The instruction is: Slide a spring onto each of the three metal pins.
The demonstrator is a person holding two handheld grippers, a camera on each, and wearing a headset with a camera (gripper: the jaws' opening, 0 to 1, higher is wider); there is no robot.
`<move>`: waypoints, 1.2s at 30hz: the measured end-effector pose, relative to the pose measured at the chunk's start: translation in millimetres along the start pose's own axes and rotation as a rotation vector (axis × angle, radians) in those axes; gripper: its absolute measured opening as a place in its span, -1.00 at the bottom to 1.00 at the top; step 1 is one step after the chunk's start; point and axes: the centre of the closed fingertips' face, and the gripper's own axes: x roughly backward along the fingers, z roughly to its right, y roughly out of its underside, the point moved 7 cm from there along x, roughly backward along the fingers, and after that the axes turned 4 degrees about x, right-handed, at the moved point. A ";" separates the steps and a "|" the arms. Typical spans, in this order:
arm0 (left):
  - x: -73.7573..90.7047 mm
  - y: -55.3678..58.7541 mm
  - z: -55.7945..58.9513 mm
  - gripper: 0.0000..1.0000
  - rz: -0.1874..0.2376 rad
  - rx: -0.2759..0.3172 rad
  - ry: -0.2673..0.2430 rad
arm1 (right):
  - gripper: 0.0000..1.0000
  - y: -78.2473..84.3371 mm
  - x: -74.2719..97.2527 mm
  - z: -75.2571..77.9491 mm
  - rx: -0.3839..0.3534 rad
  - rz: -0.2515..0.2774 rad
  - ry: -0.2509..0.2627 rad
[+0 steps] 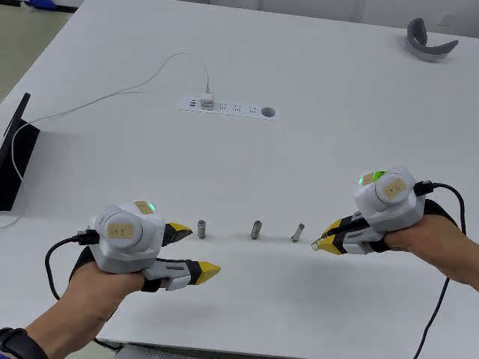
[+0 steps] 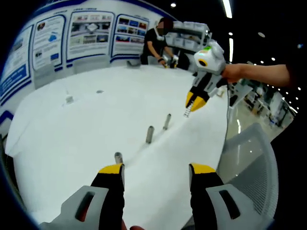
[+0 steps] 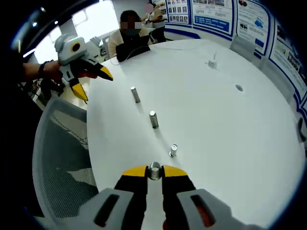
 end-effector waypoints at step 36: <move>35.4 20.8 -23.4 0.31 0.018 0.102 -0.109 | -0.75 -29.9 -24.8 23.8 0.100 -0.065 -0.007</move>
